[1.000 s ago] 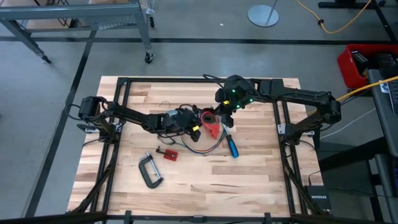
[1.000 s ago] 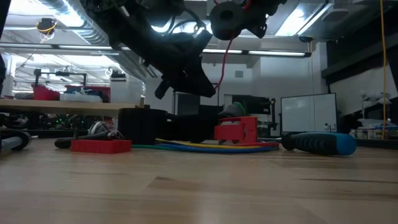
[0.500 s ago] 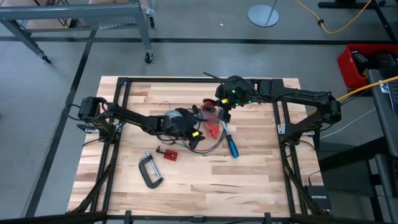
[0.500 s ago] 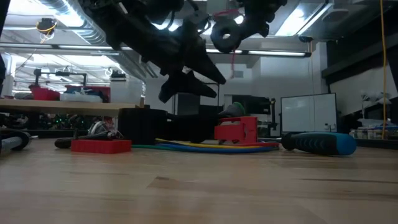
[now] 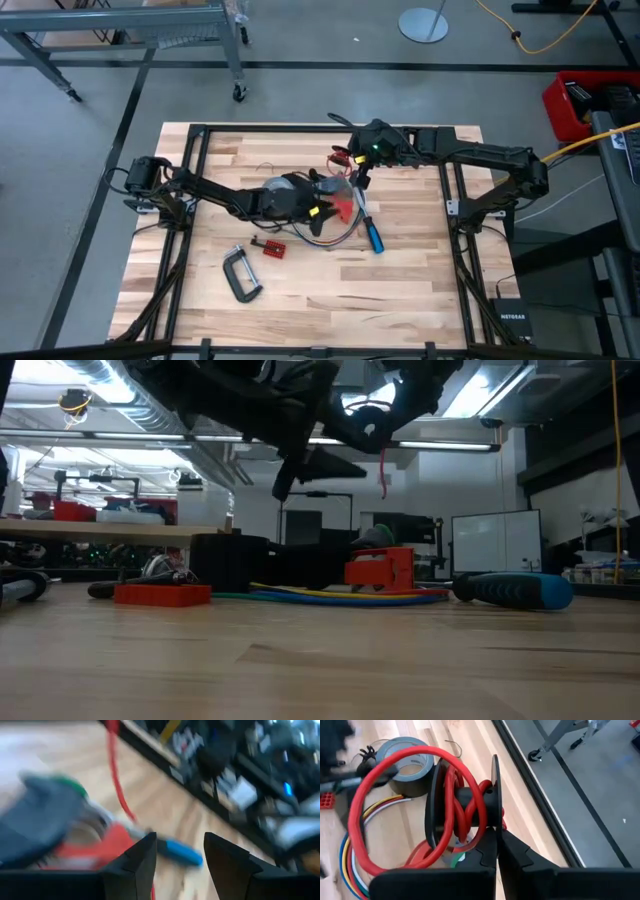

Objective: Coil cords
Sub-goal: Coil the red wire cable onto the black spool

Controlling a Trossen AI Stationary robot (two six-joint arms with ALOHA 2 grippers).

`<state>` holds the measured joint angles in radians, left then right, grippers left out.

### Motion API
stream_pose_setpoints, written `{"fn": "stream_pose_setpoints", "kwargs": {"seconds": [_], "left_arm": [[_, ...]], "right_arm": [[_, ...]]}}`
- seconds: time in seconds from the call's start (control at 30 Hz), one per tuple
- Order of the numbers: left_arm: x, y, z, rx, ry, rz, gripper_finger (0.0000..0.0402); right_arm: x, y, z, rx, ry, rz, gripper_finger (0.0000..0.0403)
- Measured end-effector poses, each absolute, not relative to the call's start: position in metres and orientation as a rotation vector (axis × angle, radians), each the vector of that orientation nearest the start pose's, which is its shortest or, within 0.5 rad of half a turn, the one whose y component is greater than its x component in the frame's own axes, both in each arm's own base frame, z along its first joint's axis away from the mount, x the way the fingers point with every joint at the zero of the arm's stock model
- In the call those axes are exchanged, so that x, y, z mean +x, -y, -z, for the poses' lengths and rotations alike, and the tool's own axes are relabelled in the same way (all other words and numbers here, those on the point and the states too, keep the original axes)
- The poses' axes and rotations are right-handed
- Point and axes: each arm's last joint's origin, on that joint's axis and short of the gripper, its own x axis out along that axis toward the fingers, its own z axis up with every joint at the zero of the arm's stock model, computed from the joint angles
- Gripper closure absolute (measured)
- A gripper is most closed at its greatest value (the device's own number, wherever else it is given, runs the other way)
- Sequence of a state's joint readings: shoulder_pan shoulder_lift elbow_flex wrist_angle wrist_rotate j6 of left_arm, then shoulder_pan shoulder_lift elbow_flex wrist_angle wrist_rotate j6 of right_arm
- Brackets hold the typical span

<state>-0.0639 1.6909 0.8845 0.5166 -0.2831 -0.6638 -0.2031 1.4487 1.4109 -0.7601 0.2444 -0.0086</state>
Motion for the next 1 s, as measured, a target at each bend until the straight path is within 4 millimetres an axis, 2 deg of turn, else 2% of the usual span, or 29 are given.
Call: {"fn": "stream_pose_setpoints", "kwargs": {"seconds": [0.2,0.43,0.63,1.0], "left_arm": [[0.357,0.008,-0.219,-0.634,0.035,-0.458,0.0251],[0.357,-0.006,-0.235,-0.681,0.222,-0.463,0.0251],[0.357,-0.012,-0.24,-0.698,0.278,-0.462,0.0251],[0.357,-0.009,-0.242,-0.719,0.295,-0.447,0.0251]], "right_arm": [[0.294,0.069,-0.348,-0.05,-0.809,0.474,0.0398],[0.294,0.069,-0.348,-0.053,-0.807,0.483,0.0398],[0.294,0.069,-0.348,-0.052,-0.805,0.483,0.0398],[0.294,0.069,-0.348,-0.052,-0.802,0.482,0.0398]]}}
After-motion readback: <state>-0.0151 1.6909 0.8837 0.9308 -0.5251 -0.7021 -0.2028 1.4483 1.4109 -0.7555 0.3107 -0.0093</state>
